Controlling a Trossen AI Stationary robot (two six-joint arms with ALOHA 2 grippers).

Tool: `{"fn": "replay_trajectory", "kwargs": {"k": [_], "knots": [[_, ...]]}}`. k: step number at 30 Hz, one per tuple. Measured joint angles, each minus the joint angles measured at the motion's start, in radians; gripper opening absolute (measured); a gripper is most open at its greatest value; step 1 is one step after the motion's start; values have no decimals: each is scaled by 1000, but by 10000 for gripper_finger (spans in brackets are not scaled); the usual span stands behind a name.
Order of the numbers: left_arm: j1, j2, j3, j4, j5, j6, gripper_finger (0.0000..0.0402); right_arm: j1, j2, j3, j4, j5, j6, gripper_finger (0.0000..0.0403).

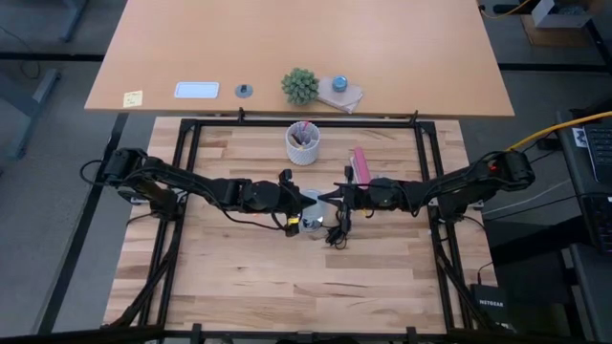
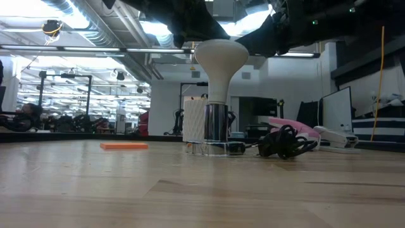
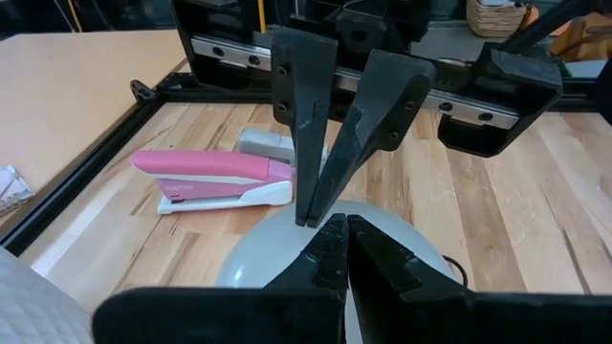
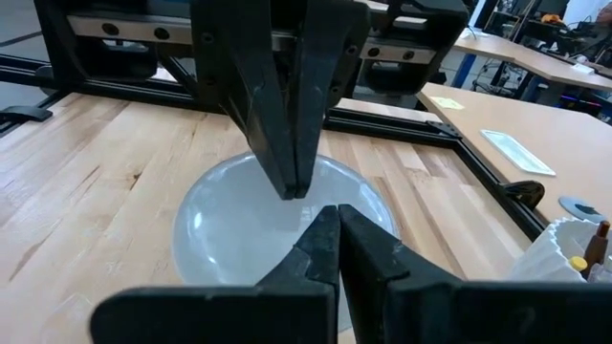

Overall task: Screw lightbulb
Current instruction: Insert the lightbulb into the lamp

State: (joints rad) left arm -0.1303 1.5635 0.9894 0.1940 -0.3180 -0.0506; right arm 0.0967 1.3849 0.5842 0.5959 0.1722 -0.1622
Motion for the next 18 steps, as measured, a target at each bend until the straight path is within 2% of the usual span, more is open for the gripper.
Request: {"fn": "replay_trajectory", "kwargs": {"k": [12, 18], "knots": [[-4, -5, 2, 4, 0, 0, 1, 0, 0, 0, -1, 0, 0, 9], [-42, -35, 3, -9, -2, 40, 1, 0, 1, -1, -1, 0, 0, 9]]}}
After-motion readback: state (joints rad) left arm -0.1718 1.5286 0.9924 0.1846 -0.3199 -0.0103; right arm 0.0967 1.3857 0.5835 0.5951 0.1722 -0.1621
